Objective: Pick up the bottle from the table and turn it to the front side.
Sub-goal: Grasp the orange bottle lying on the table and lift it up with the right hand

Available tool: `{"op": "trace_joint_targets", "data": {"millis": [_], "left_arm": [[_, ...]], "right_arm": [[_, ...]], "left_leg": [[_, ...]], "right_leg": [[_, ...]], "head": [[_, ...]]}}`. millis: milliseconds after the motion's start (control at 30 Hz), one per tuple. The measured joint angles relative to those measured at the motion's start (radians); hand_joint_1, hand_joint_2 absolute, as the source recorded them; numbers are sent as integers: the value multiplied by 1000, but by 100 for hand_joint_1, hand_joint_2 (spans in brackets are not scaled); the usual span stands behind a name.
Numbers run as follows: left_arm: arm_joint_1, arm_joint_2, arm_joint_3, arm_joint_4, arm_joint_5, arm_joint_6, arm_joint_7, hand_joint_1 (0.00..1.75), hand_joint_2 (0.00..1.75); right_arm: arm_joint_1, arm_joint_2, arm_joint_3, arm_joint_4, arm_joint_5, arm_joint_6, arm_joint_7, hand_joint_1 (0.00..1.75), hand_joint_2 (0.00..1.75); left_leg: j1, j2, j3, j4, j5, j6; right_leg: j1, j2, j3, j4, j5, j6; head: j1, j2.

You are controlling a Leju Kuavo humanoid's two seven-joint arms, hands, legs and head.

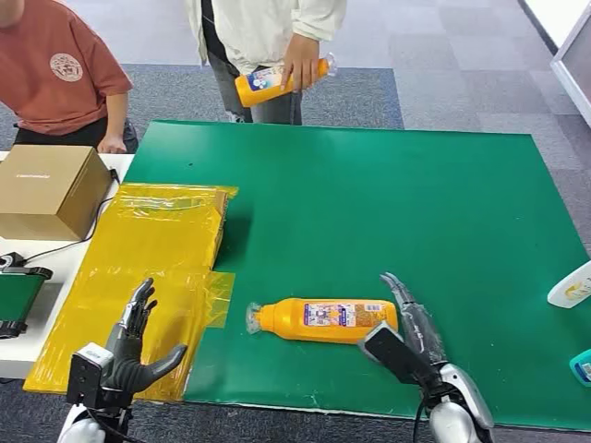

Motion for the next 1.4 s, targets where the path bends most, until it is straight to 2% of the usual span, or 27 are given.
{"op": "trace_joint_targets", "data": {"millis": [500, 567, 633, 700, 767, 1033, 1267, 1333, 1400], "left_arm": [[-47, -31, 29, 33, 19, -60, 17, 0, 175], [-49, -34, 28, 35, 16, -64, 24, 0, 175], [-50, -37, 20, 33, 4, -62, 37, 0, 175], [-49, -37, -1, 17, -4, -52, 49, 0, 175], [-48, -36, -35, -13, -6, -34, 60, 0, 175], [-36, -2, -181, -148, 0, 18, 63, 0, 175], [-29, 26, -248, -221, 5, 28, 61, 0, 175], [-28, 33, -257, -235, 11, 28, 59, 0, 175], [-27, 39, -262, -247, 15, 28, 57, 0, 175]], "right_arm": [[-60, 21, 167, 101, 240, -25, 45, 0, 175], [-75, 21, 193, 125, 329, -63, 81, 0, 175], [-100, 22, 221, 165, 478, -128, 150, 0, 175], [-134, 22, 245, 226, 629, -195, 219, 0, 175], [-170, 22, 261, 290, 710, -238, 255, 0, 175], [-286, 16, 325, 459, 750, -256, 341, 0, 175], [-333, 14, 345, 526, 751, -220, 332, 1, 175], [-343, 14, 347, 535, 751, -198, 312, 14, 175], [-350, 14, 348, 544, 751, -180, 292, 65, 175]], "left_leg": [[0, 0, 0, 0, 0, 0], [0, 0, 0, 0, 0, 0], [0, 0, 0, 0, 1, 0], [0, 0, 0, 0, 1, 0], [0, 0, 0, 0, 1, 1], [0, 0, 3, 0, 2, 1], [0, 0, 11, 0, 1, 1], [0, 0, 13, 0, 1, 1], [0, 0, 16, 0, 1, 1]], "right_leg": [[0, 0, 0, 0, 0, 0], [0, 0, 0, 0, 0, 0], [0, 0, 0, 0, 1, 1], [0, 0, 0, 0, 1, 1], [0, 0, 0, 0, 1, 1], [0, 0, 2, 0, 2, 1], [0, 0, 4, -1, 2, 1], [0, 1, 6, -1, 2, 1], [0, 1, 8, -1, 2, 1]], "head": [[0, 0], [0, 0], [0, 0], [0, 0], [0, 0], [0, 0], [0, 0], [0, 0], [0, 0]]}}
